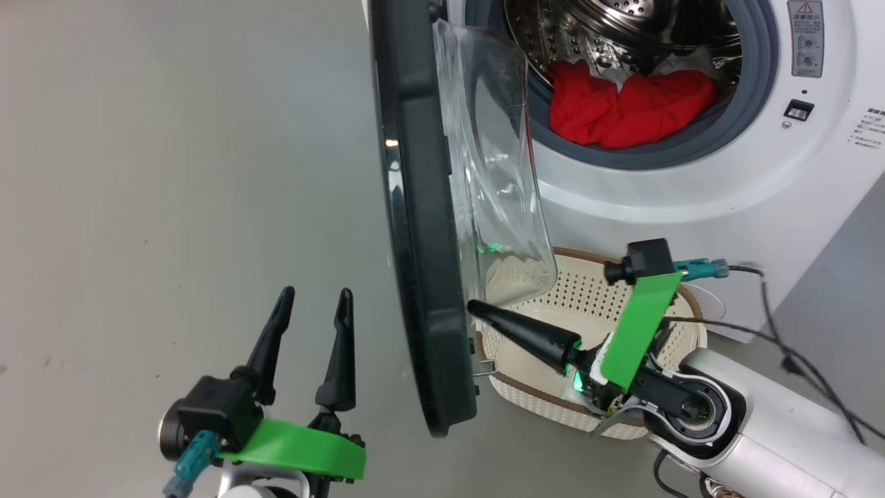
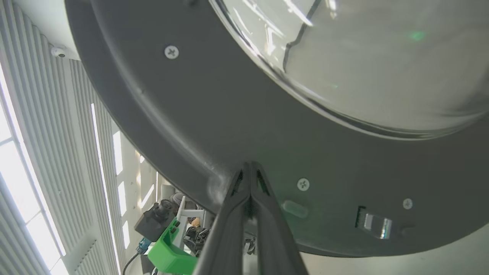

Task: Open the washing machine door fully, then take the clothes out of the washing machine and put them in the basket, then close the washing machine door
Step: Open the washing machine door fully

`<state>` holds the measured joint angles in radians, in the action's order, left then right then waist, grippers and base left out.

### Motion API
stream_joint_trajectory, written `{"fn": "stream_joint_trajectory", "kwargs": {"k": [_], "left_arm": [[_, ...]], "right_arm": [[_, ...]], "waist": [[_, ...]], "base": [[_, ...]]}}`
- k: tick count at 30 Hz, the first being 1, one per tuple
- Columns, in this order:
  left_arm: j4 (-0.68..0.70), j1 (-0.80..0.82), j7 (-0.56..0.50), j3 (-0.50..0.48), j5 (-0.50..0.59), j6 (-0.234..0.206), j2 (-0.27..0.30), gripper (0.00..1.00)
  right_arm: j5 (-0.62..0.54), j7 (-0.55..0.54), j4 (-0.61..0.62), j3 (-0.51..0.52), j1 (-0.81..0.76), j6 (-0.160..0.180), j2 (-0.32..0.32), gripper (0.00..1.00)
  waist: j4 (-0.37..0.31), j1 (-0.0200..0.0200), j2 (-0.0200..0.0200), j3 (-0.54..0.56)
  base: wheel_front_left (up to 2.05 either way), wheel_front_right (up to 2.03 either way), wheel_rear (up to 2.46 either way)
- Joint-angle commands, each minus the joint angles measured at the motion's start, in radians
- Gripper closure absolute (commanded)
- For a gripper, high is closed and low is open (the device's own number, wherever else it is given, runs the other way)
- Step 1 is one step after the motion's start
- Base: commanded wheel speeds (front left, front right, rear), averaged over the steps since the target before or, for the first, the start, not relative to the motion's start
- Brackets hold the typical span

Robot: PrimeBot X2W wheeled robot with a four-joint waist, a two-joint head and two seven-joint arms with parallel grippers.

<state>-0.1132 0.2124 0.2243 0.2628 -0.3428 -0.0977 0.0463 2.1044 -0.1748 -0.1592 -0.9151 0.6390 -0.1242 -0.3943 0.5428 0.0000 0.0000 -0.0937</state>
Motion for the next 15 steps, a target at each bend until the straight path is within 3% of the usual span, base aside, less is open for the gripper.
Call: {"fn": "stream_joint_trajectory", "kwargs": {"k": [1,3,4,5,7,8,9,15], "left_arm": [[0.025,0.003,0.000,-0.028,-0.008,-0.004,0.018,0.00],[0.024,0.001,0.001,-0.029,-0.009,-0.005,0.020,0.00],[0.024,0.000,0.001,-0.030,-0.010,-0.006,0.022,0.00],[0.024,0.000,0.002,-0.030,-0.011,-0.006,0.023,0.00],[0.026,-0.002,0.003,-0.032,-0.011,-0.008,0.025,0.00],[0.029,-0.003,0.005,-0.032,-0.011,-0.008,0.026,0.00],[0.032,-0.004,0.006,-0.033,-0.011,-0.009,0.027,0.00],[0.041,-0.010,0.014,-0.039,-0.010,-0.015,0.032,0.00]], "right_arm": [[-0.054,0.051,0.007,-0.016,0.013,-0.007,-0.011,1.00],[-0.110,0.109,-0.004,-0.038,0.018,-0.007,-0.020,1.00],[-0.144,0.142,-0.014,-0.050,0.022,-0.007,-0.025,0.92],[-0.180,0.175,-0.026,-0.063,0.027,-0.007,-0.031,0.69],[-0.265,0.250,-0.061,-0.092,0.041,-0.007,-0.042,0.53],[-0.307,0.285,-0.076,-0.106,0.049,-0.007,-0.045,0.13],[-0.351,0.320,-0.094,-0.120,0.057,-0.007,-0.048,0.00],[-0.655,0.432,-0.262,-0.137,0.098,-0.007,-0.038,0.00]], "waist": [[-0.002,0.0000,0.0000,0.004],[-0.005,0.0000,0.0000,0.006],[-0.008,0.0000,0.0000,0.008],[-0.011,0.0000,0.0000,0.009],[-0.017,0.0000,0.0000,0.011],[-0.019,0.0000,0.0000,0.011],[-0.022,0.0000,0.0000,0.011],[-0.039,0.0000,0.0000,0.012]], "base": [[0.00,0.00,0.00],[0.00,0.00,0.00],[0.00,0.00,0.00],[0.00,0.00,0.00],[0.00,0.00,0.00],[0.00,0.00,0.00],[0.00,0.00,0.00],[0.00,0.00,0.00]]}}
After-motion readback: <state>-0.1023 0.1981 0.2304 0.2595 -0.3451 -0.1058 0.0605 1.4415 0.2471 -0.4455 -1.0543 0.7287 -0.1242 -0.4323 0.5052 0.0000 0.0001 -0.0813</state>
